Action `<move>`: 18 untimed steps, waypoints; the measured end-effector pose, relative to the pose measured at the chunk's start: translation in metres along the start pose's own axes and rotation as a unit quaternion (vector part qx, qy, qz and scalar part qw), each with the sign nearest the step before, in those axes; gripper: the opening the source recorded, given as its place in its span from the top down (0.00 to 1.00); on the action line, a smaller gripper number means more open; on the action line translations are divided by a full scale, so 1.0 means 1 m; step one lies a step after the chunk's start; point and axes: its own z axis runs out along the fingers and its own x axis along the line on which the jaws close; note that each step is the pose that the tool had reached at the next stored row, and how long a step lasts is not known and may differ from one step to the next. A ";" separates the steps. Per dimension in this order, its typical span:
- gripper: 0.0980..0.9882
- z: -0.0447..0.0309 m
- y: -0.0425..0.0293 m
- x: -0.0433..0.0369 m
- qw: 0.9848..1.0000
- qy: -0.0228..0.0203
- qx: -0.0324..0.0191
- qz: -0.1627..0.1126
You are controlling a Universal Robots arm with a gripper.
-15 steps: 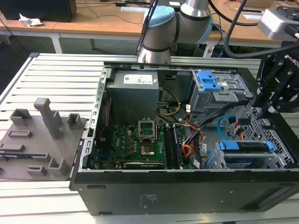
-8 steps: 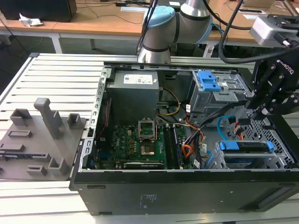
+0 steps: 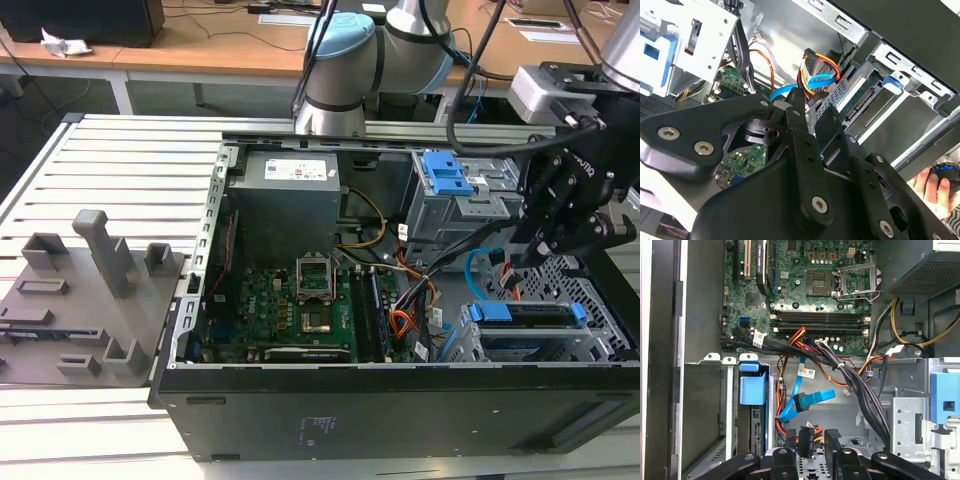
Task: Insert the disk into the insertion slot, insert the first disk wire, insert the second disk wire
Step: 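Insert the first disk wire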
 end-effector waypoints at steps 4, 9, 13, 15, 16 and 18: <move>0.70 0.0074 -0.0003 -0.0005 1.000 0.006 0.000 0.000; 0.79 0.0074 -0.0004 -0.0005 1.000 0.007 0.000 0.000; 0.92 0.0074 -0.0003 -0.0005 1.000 0.007 0.000 0.000; 0.92 0.0074 -0.0003 -0.0005 1.000 0.007 0.000 0.000; 0.92 0.0075 -0.0004 0.0000 1.000 0.007 0.000 0.000; 0.92 0.0075 -0.0005 0.0026 1.000 0.007 0.000 0.000</move>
